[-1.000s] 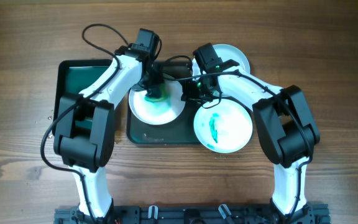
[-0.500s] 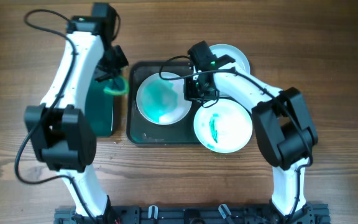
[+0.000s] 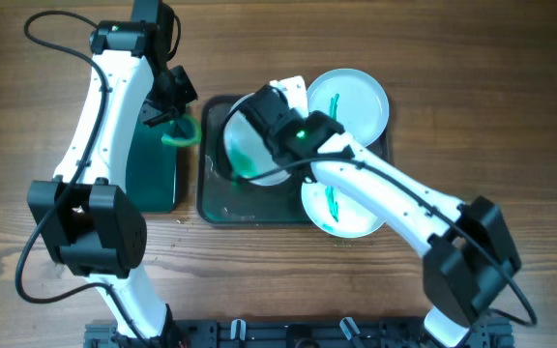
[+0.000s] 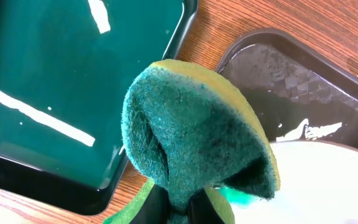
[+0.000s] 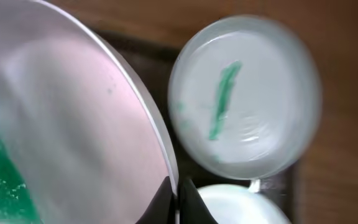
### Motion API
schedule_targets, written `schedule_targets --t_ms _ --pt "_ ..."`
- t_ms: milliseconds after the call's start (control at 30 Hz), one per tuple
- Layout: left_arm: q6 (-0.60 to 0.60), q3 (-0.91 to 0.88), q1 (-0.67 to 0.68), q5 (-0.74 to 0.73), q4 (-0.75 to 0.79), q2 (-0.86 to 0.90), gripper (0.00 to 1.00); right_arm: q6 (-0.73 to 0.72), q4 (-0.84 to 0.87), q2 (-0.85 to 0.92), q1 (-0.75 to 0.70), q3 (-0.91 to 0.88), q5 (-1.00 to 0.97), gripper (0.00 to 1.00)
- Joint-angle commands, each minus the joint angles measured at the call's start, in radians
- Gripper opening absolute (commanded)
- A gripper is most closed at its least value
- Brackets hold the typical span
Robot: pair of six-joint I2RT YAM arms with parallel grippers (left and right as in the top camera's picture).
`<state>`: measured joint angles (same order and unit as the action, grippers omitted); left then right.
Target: Clean dirty plates on tray and stack at the side
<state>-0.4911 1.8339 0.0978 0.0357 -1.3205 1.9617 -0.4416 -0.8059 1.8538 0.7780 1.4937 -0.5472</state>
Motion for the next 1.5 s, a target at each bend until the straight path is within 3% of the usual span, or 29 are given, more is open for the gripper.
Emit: schedule_targets --t_ms 0,100,467,767,967,1100,1267,1467 --pt "0.015 0.018 0.003 -0.010 0.003 -0.020 0.04 0.021 -0.014 -0.071 0.055 0.014 -0.340 0.04" --pt "0.015 0.018 0.003 -0.010 0.003 -0.020 0.04 0.029 -0.013 -0.104 0.109 0.014 -0.537 0.04" --pt "0.015 0.018 0.003 -0.010 0.003 -0.020 0.04 0.158 -0.006 -0.133 0.222 0.014 -0.892 0.04" --pt "0.015 0.018 0.003 -0.010 0.003 -0.020 0.04 0.158 0.004 -0.133 0.233 0.014 -0.925 0.04" --pt "0.015 0.018 0.003 -0.010 0.003 -0.020 0.04 0.179 -0.024 -0.132 0.221 0.013 -0.649 0.04" --pt "0.015 0.018 0.003 -0.010 0.003 -0.020 0.04 0.140 -0.034 -0.132 0.146 0.010 -0.179 0.04" --pt "0.015 0.018 0.003 -0.010 0.003 -0.020 0.04 0.120 -0.017 -0.132 -0.028 0.010 0.347 0.04" --pt "0.014 0.018 0.003 -0.027 0.003 -0.020 0.04 0.127 -0.033 -0.136 -0.344 0.010 0.784 0.04"
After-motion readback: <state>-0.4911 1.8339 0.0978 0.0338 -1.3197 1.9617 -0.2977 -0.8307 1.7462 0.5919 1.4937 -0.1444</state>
